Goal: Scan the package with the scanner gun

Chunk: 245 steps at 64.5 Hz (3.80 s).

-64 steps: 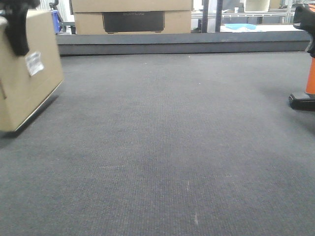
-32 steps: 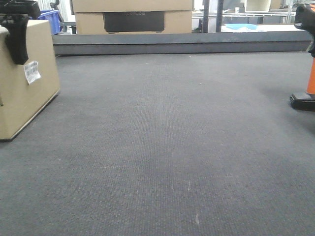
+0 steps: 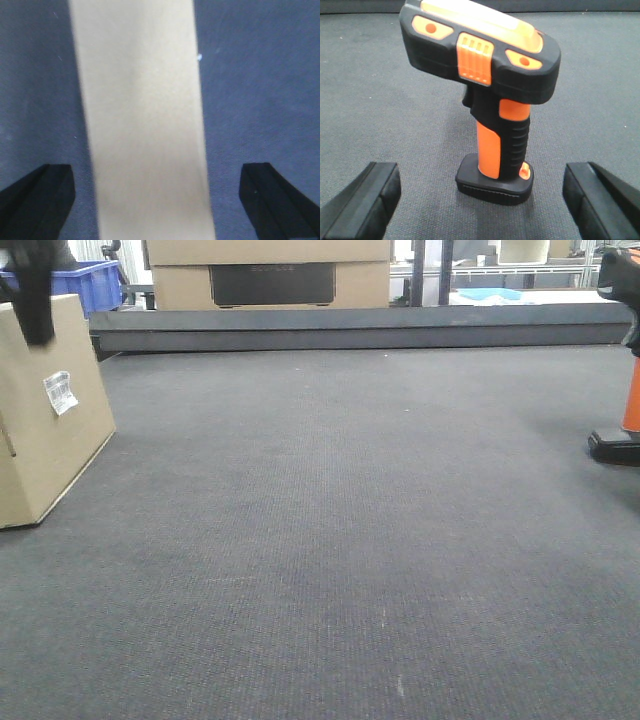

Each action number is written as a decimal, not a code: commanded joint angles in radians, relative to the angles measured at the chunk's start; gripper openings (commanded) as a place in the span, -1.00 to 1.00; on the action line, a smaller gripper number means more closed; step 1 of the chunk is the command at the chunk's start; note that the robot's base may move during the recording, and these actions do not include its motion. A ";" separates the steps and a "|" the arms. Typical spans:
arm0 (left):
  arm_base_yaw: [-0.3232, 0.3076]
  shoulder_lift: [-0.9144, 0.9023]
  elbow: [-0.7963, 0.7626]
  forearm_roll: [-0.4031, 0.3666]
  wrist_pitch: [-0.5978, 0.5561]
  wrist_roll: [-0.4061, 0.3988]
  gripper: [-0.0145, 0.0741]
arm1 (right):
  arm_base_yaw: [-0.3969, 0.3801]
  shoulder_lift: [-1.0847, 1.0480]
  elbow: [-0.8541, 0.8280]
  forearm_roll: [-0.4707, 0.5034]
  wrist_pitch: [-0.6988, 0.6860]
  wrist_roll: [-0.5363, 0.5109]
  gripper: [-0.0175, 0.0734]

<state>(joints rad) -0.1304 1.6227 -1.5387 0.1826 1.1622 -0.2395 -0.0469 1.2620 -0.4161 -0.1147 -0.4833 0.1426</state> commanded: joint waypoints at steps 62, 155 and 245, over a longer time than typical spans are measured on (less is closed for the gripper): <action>0.253 -0.829 0.955 -0.383 -0.928 0.270 -0.92 | -0.002 -0.465 0.092 0.011 0.296 -0.003 -0.97; 0.253 -1.362 1.185 -0.303 -1.053 0.270 -0.92 | 0.012 -1.068 0.234 0.209 0.428 -0.215 -0.97; 0.244 -1.369 1.266 -0.147 -1.210 0.272 -0.92 | 0.078 -1.262 0.416 0.192 0.520 -0.223 -0.97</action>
<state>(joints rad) 0.1217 0.2652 -0.3248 -0.0348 0.0501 0.0268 0.0310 0.0033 0.0000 0.0809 0.0618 -0.0743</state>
